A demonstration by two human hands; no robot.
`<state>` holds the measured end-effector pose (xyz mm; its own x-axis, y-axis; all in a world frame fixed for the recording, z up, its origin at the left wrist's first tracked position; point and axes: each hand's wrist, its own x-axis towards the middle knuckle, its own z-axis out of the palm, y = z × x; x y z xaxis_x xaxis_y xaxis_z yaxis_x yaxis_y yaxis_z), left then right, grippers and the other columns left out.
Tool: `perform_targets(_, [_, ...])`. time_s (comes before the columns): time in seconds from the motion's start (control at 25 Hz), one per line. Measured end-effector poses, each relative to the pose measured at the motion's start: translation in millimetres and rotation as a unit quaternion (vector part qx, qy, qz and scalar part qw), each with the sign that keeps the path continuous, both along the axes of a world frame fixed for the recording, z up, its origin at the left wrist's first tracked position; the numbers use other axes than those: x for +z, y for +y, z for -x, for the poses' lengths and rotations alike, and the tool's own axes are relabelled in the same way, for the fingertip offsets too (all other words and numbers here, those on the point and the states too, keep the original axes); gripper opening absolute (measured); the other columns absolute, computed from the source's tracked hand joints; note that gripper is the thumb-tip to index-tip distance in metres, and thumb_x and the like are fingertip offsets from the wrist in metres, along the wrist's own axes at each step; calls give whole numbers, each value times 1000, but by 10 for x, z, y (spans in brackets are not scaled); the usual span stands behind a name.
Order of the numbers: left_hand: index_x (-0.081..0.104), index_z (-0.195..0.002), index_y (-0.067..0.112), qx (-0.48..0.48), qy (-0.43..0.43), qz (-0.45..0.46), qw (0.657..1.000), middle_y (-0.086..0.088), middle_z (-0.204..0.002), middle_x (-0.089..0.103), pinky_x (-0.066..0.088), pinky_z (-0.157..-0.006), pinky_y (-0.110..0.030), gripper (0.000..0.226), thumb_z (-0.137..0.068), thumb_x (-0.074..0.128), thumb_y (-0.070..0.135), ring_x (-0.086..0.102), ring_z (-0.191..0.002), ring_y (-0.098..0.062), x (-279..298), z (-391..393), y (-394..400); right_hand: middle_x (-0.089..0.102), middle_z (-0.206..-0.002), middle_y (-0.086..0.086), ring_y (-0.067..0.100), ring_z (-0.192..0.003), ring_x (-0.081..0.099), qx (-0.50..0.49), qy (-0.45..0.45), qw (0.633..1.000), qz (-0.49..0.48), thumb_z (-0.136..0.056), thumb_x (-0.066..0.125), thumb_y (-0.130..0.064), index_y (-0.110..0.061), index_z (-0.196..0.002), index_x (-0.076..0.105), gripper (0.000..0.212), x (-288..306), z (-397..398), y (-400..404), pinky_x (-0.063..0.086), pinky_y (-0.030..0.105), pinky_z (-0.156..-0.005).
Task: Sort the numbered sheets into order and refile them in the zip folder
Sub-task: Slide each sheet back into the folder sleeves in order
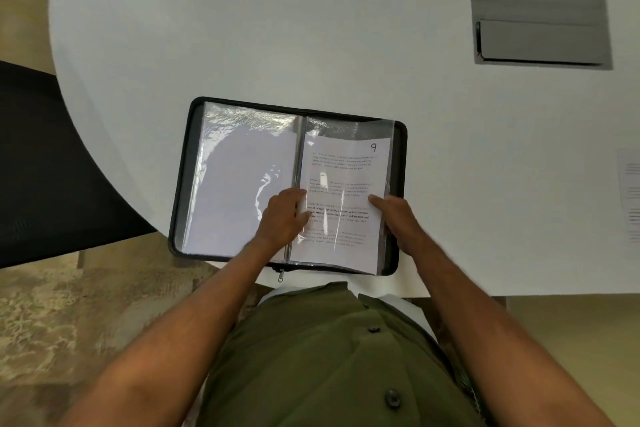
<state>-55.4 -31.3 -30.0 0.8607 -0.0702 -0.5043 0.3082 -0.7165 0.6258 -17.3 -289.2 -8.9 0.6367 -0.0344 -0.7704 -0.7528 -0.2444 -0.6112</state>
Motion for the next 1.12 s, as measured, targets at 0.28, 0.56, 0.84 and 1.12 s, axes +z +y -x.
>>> perform_targets(0.28, [64, -135, 19, 125, 125, 113, 978, 1, -135, 63, 42, -102, -33, 49, -101, 55, 53, 57, -124, -17, 263, -110, 236, 76, -117, 8, 30, -114, 70, -10, 39, 981, -187, -102, 59, -32, -18, -123, 67, 26, 265, 51, 455, 54, 49, -102])
perform_targets(0.56, [62, -133, 26, 230, 192, 232, 925, 1, -127, 70, 48, -103, -40, 68, -95, 39, 77, 64, -117, -20, 569, -44, 554, 71, -129, 11, 31, -123, 64, 77, 52, 961, -262, -101, 57, -37, -11, -142, 55, 48, 276, 5, 1215, 45, 51, -112])
perform_targets(0.84, [62, -131, 22, 312, 184, 200, 910, -7, -120, 67, 52, -96, -41, 65, -96, 43, 73, 64, -108, -25, 583, 92, 910, 49, -155, 2, 11, -142, 40, 199, 35, 952, -232, -104, 43, -51, -24, -141, 56, 47, 186, 76, 1680, 11, 41, -126])
perform_targets(1.12, [55, -142, 19, 389, 168, 135, 896, 2, -129, 62, 46, -100, -39, 67, -99, 42, 70, 58, -122, -26, 373, 285, 1147, 30, -166, -1, 17, -155, 21, 372, -21, 919, -128, -108, 41, -47, -25, -150, 52, 49, 0, 318, 1846, 12, 36, -125])
